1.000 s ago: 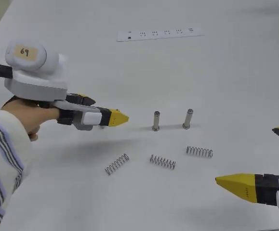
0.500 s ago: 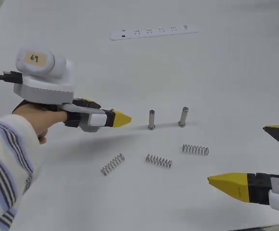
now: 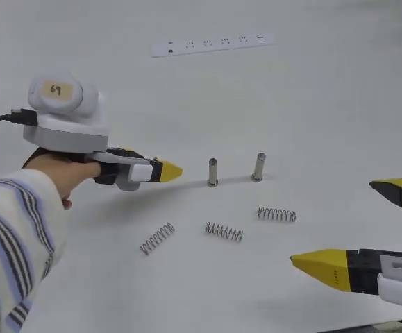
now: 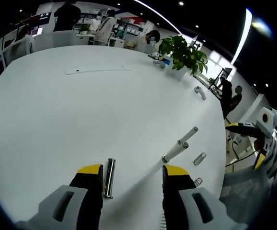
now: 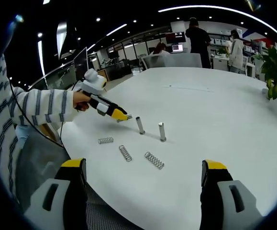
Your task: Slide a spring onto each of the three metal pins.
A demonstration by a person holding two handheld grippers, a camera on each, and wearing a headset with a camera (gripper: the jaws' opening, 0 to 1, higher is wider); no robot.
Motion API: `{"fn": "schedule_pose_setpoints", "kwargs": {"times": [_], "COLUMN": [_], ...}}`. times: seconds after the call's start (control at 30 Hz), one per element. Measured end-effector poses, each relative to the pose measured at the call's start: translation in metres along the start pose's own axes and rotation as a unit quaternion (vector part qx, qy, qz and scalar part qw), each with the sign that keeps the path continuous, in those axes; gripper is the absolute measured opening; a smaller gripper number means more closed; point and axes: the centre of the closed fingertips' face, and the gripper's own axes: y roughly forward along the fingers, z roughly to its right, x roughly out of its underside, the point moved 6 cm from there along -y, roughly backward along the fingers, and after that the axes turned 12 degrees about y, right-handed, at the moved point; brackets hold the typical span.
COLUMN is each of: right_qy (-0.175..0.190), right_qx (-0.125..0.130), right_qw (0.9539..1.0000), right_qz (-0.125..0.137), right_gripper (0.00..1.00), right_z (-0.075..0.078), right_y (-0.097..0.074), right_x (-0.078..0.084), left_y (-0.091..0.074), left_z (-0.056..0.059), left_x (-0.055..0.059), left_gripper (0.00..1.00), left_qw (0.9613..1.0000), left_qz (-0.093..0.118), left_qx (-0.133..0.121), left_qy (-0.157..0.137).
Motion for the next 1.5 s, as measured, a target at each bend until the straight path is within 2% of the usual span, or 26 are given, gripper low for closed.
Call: {"fn": "schedule_pose_setpoints", "kwargs": {"times": [0.17, 0.23, 0.27, 0.33, 0.43, 0.5, 0.6, 0.7, 0.83, 1.13, 1.27, 1.33, 1.4, 1.5], "right_qy": [0.004, 0.003, 0.003, 0.003, 0.003, 0.003, 0.003, 0.003, 0.005, 0.004, 0.006, 0.008, 0.007, 0.008], "right_qx": [-0.003, -0.002, -0.002, -0.002, -0.003, -0.002, -0.004, -0.004, -0.003, -0.004, -0.007, -0.008, -0.008, -0.005], "right_qw": [1.0000, 1.0000, 1.0000, 1.0000, 1.0000, 1.0000, 1.0000, 1.0000, 1.0000, 1.0000, 0.9999, 0.9999, 0.9999, 0.9999], "right_qz": [0.001, 0.001, 0.000, 0.000, -0.001, -0.001, -0.001, -0.001, 0.004, 0.003, 0.008, 0.010, 0.011, 0.010], "right_gripper": [0.99, 0.99, 0.99, 0.99, 0.99, 0.99, 0.98, 0.98, 0.98, 0.96, 0.96, 0.96, 0.96, 0.96], "right_z": [0.000, 0.000, 0.000, 0.000, 0.000, 0.000, 0.000, 0.000, 0.001, 0.001, 0.000, 0.000, 0.000, 0.002], "right_y": [0.001, 0.001, 0.001, 0.001, 0.002, 0.002, 0.002, 0.002, 0.002, 0.001, 0.002, 0.001, 0.000, -0.002], "right_x": [0.000, 0.000, 0.000, 0.001, 0.001, 0.000, 0.000, -0.001, -0.002, -0.002, -0.004, -0.004, -0.004, -0.004], "left_y": [0.005, 0.006, 0.007, 0.009, 0.011, 0.012, 0.013, 0.014, 0.015, 0.016, 0.016, 0.016, 0.015, 0.015], "left_z": [-0.005, -0.006, -0.008, -0.009, -0.010, -0.010, -0.012, -0.014, -0.016, -0.019, -0.020, -0.021, -0.020, -0.019], "left_x": [-0.001, 0.003, 0.005, 0.004, 0.002, 0.001, 0.000, 0.000, -0.001, 0.000, 0.000, 0.000, 0.000, 0.001], "left_gripper": [0.41, 0.40, 0.39, 0.36, 0.32, 0.30, 0.24, 0.19, 0.15, 0.08, 0.04, 0.02, 0.01, 0.01], "left_qw": [1.0000, 0.9996, 0.9990, 0.9989, 0.9988, 0.9980, 0.9976, 0.9954, 0.9932, 0.9909, 0.9901, 0.9888, 0.9855, 0.9851], "left_qz": [-0.007, -0.026, -0.042, -0.037, -0.040, -0.045, -0.054, -0.067, -0.077, -0.084, -0.086, -0.089, -0.092, -0.091], "left_qx": [-0.003, -0.002, -0.003, -0.001, -0.002, -0.003, -0.011, -0.016, -0.024, -0.044, -0.044, -0.049, -0.049, -0.049], "left_qy": [0.004, 0.006, 0.017, 0.028, 0.029, 0.044, 0.043, 0.067, 0.084, 0.096, 0.101, 0.110, 0.134, 0.137]}}
